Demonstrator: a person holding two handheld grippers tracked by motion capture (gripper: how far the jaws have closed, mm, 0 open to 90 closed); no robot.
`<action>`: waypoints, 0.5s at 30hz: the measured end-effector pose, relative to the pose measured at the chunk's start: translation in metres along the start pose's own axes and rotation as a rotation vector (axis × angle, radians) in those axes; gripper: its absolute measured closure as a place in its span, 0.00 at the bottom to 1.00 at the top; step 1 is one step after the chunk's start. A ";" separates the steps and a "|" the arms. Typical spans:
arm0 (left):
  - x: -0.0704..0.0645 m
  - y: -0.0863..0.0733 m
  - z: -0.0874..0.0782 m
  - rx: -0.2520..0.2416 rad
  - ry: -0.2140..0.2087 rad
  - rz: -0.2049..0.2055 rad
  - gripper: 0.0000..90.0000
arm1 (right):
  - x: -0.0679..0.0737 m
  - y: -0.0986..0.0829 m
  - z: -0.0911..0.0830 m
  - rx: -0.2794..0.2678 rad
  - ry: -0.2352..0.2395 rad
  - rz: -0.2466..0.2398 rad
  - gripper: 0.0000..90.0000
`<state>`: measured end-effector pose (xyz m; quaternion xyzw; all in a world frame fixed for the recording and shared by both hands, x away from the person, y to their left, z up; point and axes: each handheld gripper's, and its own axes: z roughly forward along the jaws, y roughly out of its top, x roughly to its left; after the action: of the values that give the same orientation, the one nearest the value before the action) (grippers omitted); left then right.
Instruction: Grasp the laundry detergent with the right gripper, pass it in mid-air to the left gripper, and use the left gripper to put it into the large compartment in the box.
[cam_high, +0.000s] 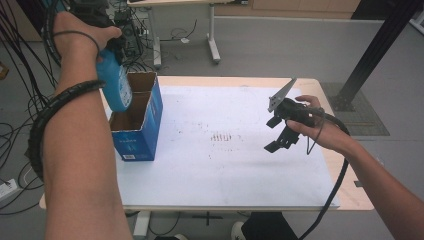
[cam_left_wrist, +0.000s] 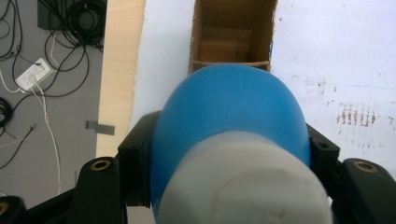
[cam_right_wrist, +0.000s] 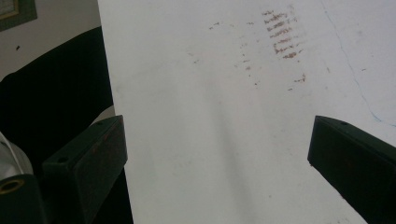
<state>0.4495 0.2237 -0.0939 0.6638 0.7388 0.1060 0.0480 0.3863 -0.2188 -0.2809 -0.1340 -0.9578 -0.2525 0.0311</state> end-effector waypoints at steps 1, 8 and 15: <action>0.000 0.000 0.002 -0.002 -0.003 -0.006 0.41 | 0.000 0.000 0.000 0.000 0.001 -0.003 0.05; -0.001 -0.002 0.015 0.006 -0.006 -0.005 0.41 | 0.000 0.001 0.000 0.005 -0.001 -0.001 0.05; -0.002 -0.004 0.030 0.013 -0.012 0.000 0.41 | -0.001 0.001 0.000 0.011 -0.002 -0.002 0.05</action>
<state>0.4525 0.2238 -0.1244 0.6649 0.7390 0.0974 0.0479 0.3872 -0.2182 -0.2804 -0.1333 -0.9593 -0.2472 0.0309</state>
